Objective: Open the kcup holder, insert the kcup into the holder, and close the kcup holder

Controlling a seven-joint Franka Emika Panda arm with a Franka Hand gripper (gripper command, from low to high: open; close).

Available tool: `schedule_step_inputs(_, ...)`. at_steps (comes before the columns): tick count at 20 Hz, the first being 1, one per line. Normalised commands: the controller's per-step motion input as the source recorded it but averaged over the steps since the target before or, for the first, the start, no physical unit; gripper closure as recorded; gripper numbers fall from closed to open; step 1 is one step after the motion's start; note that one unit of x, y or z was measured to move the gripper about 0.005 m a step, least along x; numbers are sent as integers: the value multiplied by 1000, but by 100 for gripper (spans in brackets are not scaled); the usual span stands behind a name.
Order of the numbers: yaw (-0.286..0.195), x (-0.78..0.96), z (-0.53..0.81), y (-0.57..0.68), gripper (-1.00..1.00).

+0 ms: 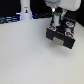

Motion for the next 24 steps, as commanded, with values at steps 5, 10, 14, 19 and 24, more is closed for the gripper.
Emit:
schedule_step_inputs(5, 62, 4, -122, 415, 100)
schedule_step_inputs(10, 74, 10, -115, 276, 100)
schedule_step_inputs(14, 54, 46, -108, 191, 100)
schedule_step_inputs(19, 0, 147, 270, 26, 100)
schedule_step_inputs(24, -20, 414, 409, 44, 100)
